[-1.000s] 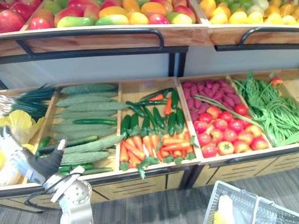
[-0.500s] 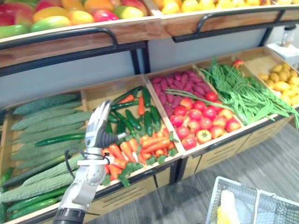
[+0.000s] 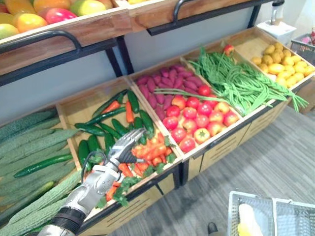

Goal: Pick vegetable in the basket

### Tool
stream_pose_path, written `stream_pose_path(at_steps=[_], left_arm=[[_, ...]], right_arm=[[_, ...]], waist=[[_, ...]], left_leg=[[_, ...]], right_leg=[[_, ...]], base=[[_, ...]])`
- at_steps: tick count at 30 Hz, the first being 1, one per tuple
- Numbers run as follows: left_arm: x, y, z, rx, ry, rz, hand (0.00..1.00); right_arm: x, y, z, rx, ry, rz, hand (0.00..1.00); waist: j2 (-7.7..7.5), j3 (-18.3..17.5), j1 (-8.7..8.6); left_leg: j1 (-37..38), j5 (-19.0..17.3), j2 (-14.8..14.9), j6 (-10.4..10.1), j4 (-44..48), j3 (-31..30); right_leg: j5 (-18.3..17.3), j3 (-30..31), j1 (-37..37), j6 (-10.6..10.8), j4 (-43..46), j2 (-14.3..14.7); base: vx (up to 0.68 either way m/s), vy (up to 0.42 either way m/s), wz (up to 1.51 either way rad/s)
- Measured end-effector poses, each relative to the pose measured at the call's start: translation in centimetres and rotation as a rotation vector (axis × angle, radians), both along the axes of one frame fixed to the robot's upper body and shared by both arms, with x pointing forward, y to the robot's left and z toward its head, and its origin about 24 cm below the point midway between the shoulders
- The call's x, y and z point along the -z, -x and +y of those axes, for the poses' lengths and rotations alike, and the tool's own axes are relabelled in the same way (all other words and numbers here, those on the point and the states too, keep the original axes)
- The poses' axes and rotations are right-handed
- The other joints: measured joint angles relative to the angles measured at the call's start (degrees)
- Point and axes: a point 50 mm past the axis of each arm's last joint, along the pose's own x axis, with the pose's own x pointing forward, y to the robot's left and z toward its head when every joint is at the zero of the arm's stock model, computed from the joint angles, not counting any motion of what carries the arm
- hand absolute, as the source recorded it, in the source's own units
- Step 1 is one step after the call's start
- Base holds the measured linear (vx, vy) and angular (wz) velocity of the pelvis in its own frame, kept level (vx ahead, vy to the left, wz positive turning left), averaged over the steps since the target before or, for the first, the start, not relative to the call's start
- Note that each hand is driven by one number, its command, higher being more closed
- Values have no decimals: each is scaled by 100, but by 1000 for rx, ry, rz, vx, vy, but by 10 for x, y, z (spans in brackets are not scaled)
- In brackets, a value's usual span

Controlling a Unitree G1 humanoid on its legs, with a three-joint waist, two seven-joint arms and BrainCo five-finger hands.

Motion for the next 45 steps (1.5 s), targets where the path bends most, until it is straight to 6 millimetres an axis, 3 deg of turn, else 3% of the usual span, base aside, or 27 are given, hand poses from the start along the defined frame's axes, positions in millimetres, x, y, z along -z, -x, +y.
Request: stream_pose_path(at_steps=[10,15,21,37,45], left_arm=[[16,-10,15,-110,-56,92,0],[26,-16,12,-154,-66,117,0],[23,-27,7,-187,-66,94,0],[31,-28,-11,-184,-19,113,0],[31,-35,-9,-211,-29,120,0]], right_arm=[[1,6,0,9,-3,23,100],[1,3,0,7,0,15,100],[-1,-3,0,-1,7,-1,100],[-2,-11,0,-7,13,-17,100],[-2,-14,0,4,24,-15,100]], waist=[[57,146,-110],[74,212,-96],[91,334,-111],[148,528,-117],[191,582,-129]], left_leg=[[-72,8,13,7,0,0],[-173,34,12,18,-1,-6],[-229,44,12,20,0,-5],[-254,42,34,16,-1,137],[-326,45,34,13,0,151]], right_leg=[[-1,57,-199,1,188,23],[-1,58,-336,1,249,23],[2,58,-387,4,254,26],[17,180,-507,24,272,62],[39,188,-578,33,269,65]], base=[[-35,-40,-3],[-15,-13,0],[0,0,0],[0,-14,-4],[1,-2,-1]])
